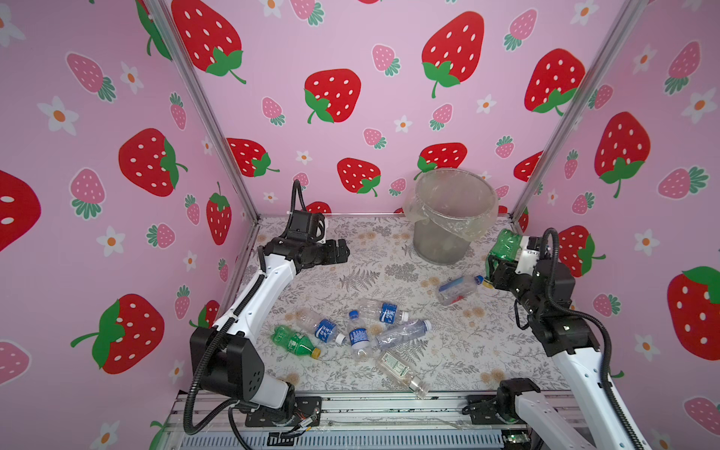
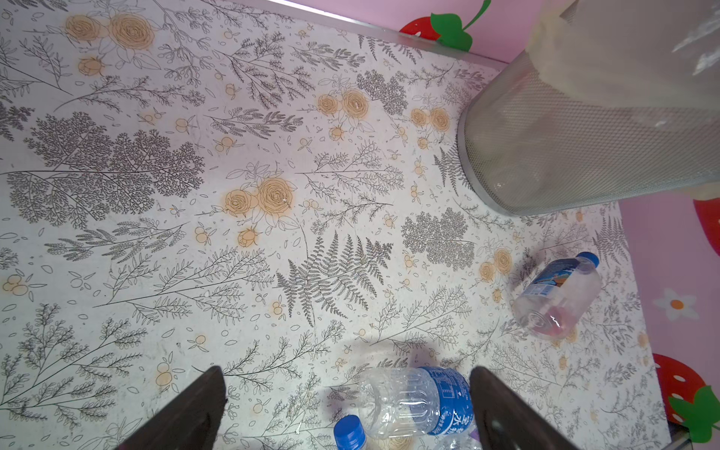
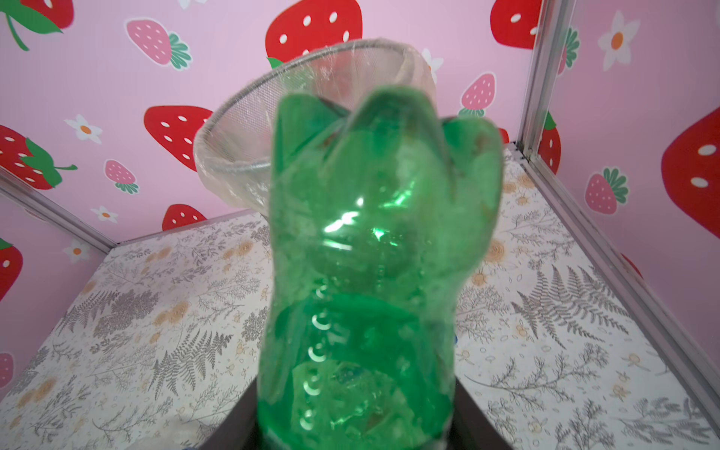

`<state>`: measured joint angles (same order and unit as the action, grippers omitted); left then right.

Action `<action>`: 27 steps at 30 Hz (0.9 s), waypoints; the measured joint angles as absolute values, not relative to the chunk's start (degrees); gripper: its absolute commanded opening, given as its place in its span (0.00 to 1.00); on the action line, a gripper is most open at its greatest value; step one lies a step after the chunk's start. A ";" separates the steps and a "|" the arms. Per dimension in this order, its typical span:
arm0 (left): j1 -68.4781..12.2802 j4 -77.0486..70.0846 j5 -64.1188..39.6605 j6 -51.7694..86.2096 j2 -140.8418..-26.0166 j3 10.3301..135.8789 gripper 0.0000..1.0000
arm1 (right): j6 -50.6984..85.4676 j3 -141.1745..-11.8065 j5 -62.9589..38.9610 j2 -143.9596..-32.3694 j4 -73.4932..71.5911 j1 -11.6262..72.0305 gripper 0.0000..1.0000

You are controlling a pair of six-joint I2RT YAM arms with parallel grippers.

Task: Throw the plastic bottles in the bin
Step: Throw the plastic bottle into the trash bin.

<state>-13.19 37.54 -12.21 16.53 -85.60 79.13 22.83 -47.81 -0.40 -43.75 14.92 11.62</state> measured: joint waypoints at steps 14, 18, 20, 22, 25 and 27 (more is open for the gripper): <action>-13.19 37.56 -12.01 16.51 -85.60 79.13 0.99 | 22.63 -47.75 -0.78 -49.15 4.29 12.12 0.53; -13.17 37.60 -12.01 16.51 -85.69 79.20 0.99 | 22.98 -51.66 -0.67 -54.17 3.86 12.38 0.52; -13.17 37.60 -12.03 16.51 -85.95 79.40 0.99 | 23.42 -55.90 -0.47 -58.15 3.42 12.38 0.52; -13.17 37.60 -12.03 16.51 -86.24 79.48 0.99 | 24.08 -61.80 -0.19 -63.31 3.14 12.47 0.56; -13.17 37.60 -12.01 16.49 -86.70 79.55 0.99 | 24.82 -76.09 0.36 -74.72 5.02 12.62 0.71; -13.13 37.63 -12.03 16.49 -86.72 79.55 0.99 | 25.34 -89.97 -0.10 -84.79 8.25 12.64 0.99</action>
